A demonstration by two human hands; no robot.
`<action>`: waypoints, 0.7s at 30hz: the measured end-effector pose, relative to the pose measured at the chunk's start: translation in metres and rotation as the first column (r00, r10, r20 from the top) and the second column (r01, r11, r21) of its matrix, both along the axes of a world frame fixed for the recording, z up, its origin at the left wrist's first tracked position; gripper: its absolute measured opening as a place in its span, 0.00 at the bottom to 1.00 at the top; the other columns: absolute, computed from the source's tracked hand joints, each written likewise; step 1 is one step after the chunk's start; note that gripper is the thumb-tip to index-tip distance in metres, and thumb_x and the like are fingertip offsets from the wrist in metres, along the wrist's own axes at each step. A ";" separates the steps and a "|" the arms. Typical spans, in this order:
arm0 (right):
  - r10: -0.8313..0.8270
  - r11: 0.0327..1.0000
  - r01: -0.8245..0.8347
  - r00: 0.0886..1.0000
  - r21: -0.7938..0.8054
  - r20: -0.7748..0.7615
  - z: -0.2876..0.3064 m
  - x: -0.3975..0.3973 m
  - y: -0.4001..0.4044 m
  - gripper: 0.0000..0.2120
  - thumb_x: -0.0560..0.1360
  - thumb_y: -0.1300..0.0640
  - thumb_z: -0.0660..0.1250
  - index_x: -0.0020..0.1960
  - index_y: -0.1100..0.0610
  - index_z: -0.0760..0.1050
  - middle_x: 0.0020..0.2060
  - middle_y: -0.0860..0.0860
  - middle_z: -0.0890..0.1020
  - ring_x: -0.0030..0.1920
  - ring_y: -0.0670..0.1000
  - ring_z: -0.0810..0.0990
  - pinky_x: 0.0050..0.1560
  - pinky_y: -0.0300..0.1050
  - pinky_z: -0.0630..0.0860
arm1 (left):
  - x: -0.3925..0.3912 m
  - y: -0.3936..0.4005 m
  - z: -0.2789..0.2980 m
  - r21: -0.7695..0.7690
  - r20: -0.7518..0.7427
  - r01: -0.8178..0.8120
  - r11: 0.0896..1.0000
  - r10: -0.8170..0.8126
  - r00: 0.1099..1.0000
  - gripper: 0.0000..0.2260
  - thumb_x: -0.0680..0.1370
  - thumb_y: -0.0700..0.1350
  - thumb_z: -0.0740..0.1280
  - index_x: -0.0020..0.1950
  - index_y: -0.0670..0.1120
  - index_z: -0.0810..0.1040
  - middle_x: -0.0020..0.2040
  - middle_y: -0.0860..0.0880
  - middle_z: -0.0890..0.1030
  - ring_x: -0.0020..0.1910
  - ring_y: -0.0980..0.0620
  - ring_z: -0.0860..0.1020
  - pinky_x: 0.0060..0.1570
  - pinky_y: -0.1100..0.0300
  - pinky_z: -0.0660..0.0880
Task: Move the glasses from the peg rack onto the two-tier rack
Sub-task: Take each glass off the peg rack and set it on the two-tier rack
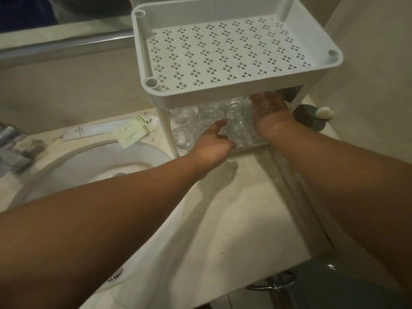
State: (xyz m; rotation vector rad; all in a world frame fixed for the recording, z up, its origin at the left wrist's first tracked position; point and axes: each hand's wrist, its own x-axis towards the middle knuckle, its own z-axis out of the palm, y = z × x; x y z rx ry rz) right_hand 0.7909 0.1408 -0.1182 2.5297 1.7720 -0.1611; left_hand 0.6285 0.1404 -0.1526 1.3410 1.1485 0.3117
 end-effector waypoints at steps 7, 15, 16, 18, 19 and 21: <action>0.021 0.999 -0.023 0.998 -0.023 -0.054 0.014 -0.030 -0.040 0.34 0.75 0.60 0.67 0.78 0.52 0.57 0.76 0.58 0.58 0.75 0.60 0.60 0.71 0.52 0.66 | -0.036 -0.024 0.024 0.132 -0.015 -0.011 0.991 0.013 1.000 0.27 0.76 0.42 0.65 0.74 0.59 0.67 0.58 0.52 0.77 0.48 0.51 0.82 0.39 0.62 0.76; 0.148 0.981 -0.127 0.978 0.144 -0.144 0.037 -0.105 -0.084 0.25 0.75 0.53 0.68 0.70 0.52 0.68 0.65 0.54 0.73 0.62 0.57 0.74 0.56 0.49 0.73 | -0.127 -0.053 0.053 0.301 -0.026 0.042 0.953 -0.036 0.999 0.23 0.77 0.42 0.64 0.70 0.60 0.71 0.57 0.57 0.77 0.37 0.63 0.78 0.31 0.72 0.71; 0.170 0.981 -0.154 0.976 0.122 -0.135 0.041 -0.116 -0.086 0.24 0.75 0.52 0.68 0.69 0.52 0.69 0.63 0.53 0.74 0.60 0.56 0.76 0.53 0.49 0.74 | -0.142 -0.055 0.057 0.328 -0.048 0.059 0.943 -0.046 0.998 0.23 0.77 0.43 0.64 0.70 0.60 0.72 0.58 0.58 0.77 0.39 0.63 0.78 0.33 0.72 0.72; 0.214 0.974 -0.201 0.969 0.107 -0.123 0.051 -0.140 -0.087 0.21 0.74 0.51 0.67 0.67 0.51 0.71 0.60 0.51 0.76 0.56 0.56 0.78 0.48 0.49 0.76 | -0.172 -0.055 0.067 0.375 -0.099 0.098 0.922 -0.065 0.993 0.22 0.77 0.44 0.64 0.69 0.61 0.72 0.59 0.60 0.76 0.43 0.63 0.78 0.39 0.72 0.73; 0.235 0.969 -0.222 0.964 0.109 -0.122 0.056 -0.153 -0.087 0.20 0.74 0.51 0.66 0.66 0.51 0.71 0.59 0.51 0.76 0.54 0.56 0.78 0.47 0.49 0.76 | -0.186 -0.054 0.073 0.391 -0.123 0.113 0.913 -0.070 0.990 0.22 0.77 0.45 0.64 0.69 0.62 0.71 0.59 0.60 0.76 0.44 0.63 0.79 0.43 0.71 0.73; 0.281 0.957 -0.269 0.951 0.107 -0.129 0.064 -0.180 -0.086 0.20 0.74 0.51 0.66 0.66 0.49 0.71 0.60 0.50 0.76 0.55 0.55 0.79 0.48 0.49 0.76 | -0.215 -0.052 0.086 0.428 -0.157 0.118 0.896 -0.054 0.986 0.22 0.77 0.46 0.64 0.69 0.62 0.71 0.61 0.59 0.76 0.45 0.62 0.79 0.49 0.66 0.75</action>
